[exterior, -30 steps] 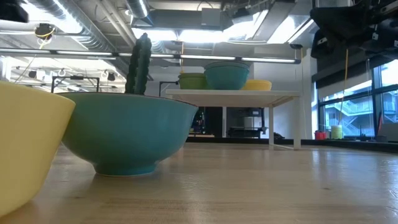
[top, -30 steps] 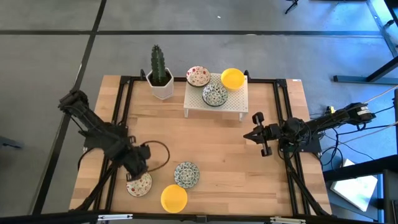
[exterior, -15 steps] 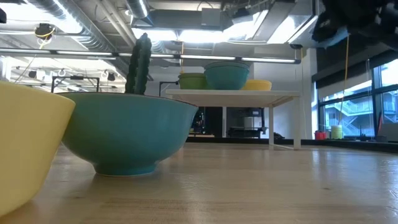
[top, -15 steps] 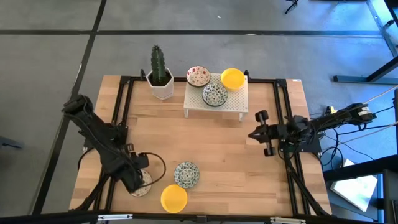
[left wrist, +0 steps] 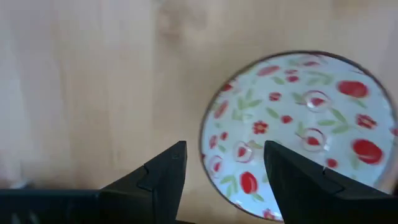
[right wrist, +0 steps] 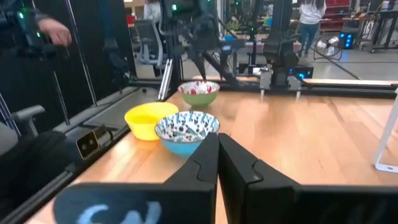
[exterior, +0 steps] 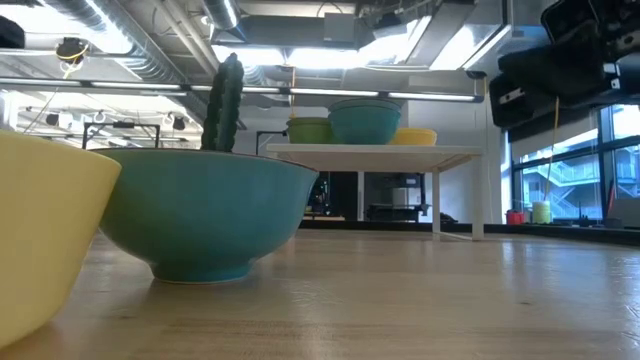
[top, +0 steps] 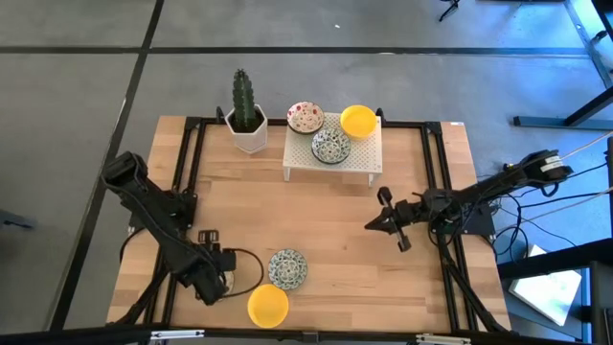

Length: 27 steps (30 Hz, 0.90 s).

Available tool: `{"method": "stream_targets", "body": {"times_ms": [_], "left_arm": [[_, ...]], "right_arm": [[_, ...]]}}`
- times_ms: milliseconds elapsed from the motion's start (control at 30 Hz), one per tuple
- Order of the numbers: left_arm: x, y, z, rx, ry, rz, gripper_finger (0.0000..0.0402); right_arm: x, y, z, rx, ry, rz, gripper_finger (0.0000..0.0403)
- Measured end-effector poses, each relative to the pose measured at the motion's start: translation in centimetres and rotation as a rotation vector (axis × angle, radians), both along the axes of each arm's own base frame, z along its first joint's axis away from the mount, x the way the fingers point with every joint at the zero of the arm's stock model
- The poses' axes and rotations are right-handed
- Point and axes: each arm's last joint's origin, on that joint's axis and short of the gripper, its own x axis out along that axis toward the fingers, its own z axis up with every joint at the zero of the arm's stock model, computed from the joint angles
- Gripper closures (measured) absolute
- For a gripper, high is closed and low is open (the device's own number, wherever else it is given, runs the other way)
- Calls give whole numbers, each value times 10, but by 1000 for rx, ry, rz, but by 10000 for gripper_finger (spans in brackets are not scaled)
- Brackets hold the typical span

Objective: Pick & Place Mini bowls
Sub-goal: Stack the red patterned bowl on the red patterned bowls on the shelf

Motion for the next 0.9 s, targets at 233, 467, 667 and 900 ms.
{"method": "stream_targets", "body": {"times_ms": [233, 467, 667, 900], "left_arm": [[-11, -3, 1, 21, 33, 13, 193], [-18, 7, -4, -37, 92, 105, 193], [-18, 8, -5, -50, 21, 137, 193], [-23, 11, -21, -61, 56, 153, 193]], "right_arm": [[3, 1, -4, -42, 8, -1, 395], [3, 1, -2, -57, -16, -2, 395], [3, 1, 1, -74, -60, -4, 395], [3, 1, 1, -89, -62, -5, 395]]}}
